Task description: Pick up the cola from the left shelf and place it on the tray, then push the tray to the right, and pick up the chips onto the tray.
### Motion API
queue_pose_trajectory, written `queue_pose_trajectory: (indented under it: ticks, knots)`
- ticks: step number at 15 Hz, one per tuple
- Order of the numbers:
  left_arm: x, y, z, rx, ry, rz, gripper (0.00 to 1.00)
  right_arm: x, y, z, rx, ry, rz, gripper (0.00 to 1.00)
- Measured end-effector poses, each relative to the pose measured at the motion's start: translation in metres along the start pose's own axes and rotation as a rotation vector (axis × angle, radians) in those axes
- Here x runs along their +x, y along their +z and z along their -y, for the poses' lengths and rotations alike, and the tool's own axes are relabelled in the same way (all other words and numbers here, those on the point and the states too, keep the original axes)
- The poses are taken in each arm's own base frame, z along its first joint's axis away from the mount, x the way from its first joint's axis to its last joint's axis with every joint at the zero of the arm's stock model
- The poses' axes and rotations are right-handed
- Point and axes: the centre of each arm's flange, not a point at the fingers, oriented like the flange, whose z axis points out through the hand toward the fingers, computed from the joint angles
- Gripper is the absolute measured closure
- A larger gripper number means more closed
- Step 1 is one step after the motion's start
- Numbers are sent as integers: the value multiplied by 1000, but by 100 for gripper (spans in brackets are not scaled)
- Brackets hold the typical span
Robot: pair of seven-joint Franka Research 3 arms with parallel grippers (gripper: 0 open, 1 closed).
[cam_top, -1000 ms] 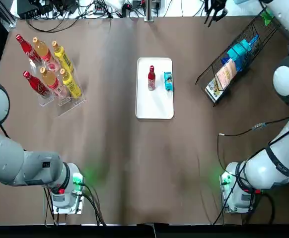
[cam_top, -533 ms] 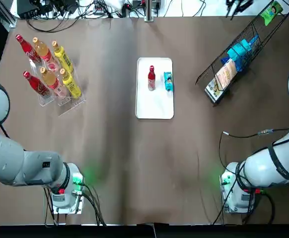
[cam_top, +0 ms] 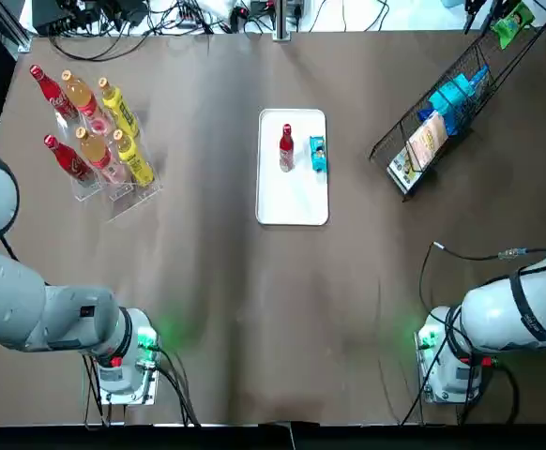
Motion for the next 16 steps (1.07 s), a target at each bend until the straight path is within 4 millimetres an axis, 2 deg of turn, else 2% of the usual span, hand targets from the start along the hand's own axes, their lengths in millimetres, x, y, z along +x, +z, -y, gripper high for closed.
queue_pose_trajectory:
  ticks: [2, 8, 9, 16]
  knots:
    - [0, 0, 0, 0, 0, 0, 0, 0, 0, -1, 0, 2, -1, 56]
    - [0, 0, -2, 0, 3, 0, 0, -3, -7, -3, 4, 3, -17, 6]
    - [0, 0, -2, 0, 4, 0, 0, -4, -8, -2, 4, 2, -19, 0]
    - [0, 0, -3, 0, 4, -1, 0, -4, -8, 5, 6, -14, -31, 0]
